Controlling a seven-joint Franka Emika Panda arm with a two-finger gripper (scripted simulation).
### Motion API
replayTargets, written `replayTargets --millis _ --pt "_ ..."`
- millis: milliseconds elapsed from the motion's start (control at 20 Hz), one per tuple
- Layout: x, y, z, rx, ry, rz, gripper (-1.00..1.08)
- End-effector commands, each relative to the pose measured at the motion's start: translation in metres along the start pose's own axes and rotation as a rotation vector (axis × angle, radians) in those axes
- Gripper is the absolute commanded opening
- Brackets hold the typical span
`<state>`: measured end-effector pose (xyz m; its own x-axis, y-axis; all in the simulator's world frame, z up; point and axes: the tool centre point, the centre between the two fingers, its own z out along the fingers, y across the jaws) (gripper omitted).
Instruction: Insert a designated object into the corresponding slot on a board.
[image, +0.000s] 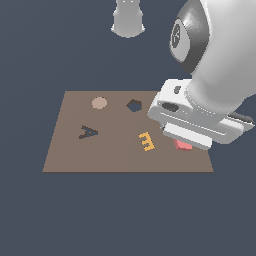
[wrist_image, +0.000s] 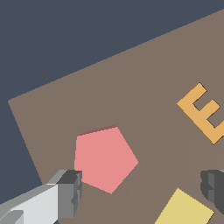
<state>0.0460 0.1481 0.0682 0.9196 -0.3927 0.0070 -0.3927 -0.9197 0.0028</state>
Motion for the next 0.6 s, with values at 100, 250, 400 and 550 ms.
replayTargets --millis 100,250,400,550 --pt "0.003 -0.014 0.011 0.001 -0.004 0.051 1.0" --pt "0.004 -0.02 0.015 0.002 -0.006 0.07 1.0" --pt "0.005 -0.023 0.017 0.002 -0.007 0.079 1.0" --pt "0.004 -0.023 0.017 0.002 -0.007 0.078 1.0"
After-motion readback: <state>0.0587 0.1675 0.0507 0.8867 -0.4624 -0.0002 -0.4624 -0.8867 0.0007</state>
